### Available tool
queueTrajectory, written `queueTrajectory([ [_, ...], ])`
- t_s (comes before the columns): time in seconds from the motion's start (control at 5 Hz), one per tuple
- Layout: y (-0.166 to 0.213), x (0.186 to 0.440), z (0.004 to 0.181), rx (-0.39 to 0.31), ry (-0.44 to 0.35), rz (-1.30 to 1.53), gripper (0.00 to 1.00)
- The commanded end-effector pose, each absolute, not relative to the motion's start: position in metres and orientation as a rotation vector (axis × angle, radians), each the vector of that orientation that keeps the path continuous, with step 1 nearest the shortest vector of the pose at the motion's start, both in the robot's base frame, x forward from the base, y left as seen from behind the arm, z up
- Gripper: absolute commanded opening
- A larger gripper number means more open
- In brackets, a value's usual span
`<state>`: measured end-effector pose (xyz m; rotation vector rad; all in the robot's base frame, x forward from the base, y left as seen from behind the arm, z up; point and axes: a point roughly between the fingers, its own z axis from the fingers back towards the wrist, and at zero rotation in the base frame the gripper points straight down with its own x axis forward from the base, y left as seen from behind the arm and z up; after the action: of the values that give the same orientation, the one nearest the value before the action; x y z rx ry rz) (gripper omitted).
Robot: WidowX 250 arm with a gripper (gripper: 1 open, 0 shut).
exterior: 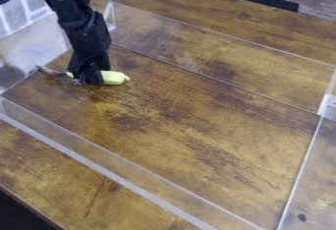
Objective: Move the green spoon to the right
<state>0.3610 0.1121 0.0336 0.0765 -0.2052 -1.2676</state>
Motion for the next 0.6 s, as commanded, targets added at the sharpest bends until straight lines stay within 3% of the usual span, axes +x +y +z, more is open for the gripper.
queueTrajectory([
  [0.0,0.113,0.365,0.04,0.106,-0.217,-1.241,0.0],
  [0.4,0.101,0.367,0.061,0.109,-0.221,-1.273,0.0],
])
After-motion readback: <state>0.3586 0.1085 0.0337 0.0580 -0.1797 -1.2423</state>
